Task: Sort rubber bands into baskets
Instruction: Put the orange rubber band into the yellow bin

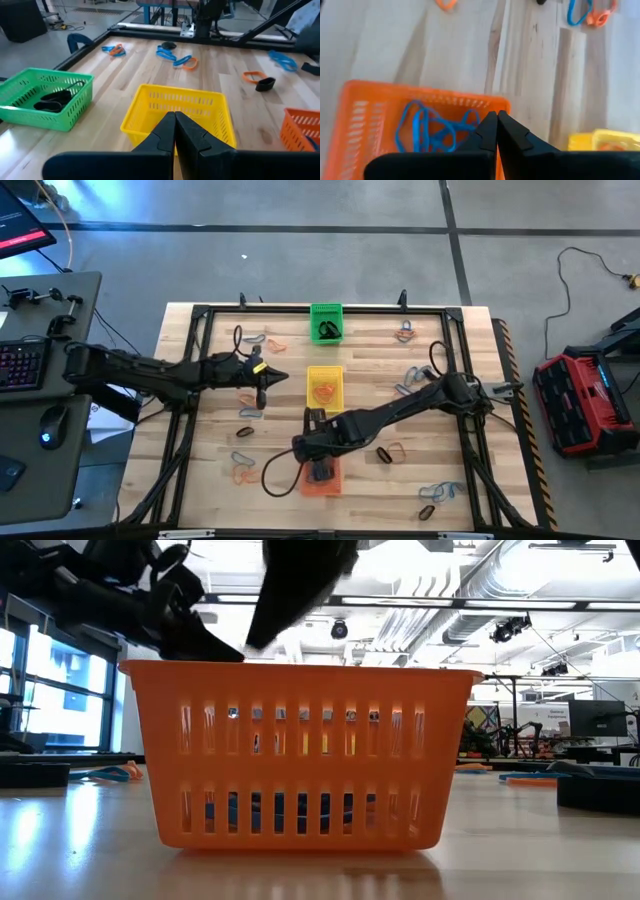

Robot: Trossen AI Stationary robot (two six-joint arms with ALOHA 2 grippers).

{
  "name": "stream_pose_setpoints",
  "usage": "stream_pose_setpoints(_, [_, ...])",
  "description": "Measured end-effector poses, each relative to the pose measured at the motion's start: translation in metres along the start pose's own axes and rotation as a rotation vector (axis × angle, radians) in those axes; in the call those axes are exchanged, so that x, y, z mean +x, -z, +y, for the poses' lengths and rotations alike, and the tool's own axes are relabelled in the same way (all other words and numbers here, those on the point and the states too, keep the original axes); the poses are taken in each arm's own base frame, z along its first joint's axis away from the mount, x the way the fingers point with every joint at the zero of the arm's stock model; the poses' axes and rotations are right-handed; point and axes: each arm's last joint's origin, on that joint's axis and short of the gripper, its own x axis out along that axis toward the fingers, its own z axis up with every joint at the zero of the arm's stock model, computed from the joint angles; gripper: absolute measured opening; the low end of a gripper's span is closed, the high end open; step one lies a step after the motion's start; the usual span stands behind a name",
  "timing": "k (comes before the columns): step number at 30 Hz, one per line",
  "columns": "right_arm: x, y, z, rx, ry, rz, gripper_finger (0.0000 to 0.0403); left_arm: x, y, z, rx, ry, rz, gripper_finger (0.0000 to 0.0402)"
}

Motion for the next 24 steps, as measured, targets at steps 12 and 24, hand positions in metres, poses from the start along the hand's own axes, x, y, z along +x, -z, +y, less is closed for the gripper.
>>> stream_pose_setpoints(12, [0.000, 0.030, -0.006, 0.097, 0.010, -0.189, 0.0000, -0.019, 0.000, 0.000, 0.020, 0.012, 0.072, 0.0000])
stream_pose_setpoints(24, [-0.041, 0.101, -0.013, 0.276, 0.111, -0.403, 0.0000, -0.030, 0.008, -0.026, 0.079, 0.132, 0.195, 0.0000])
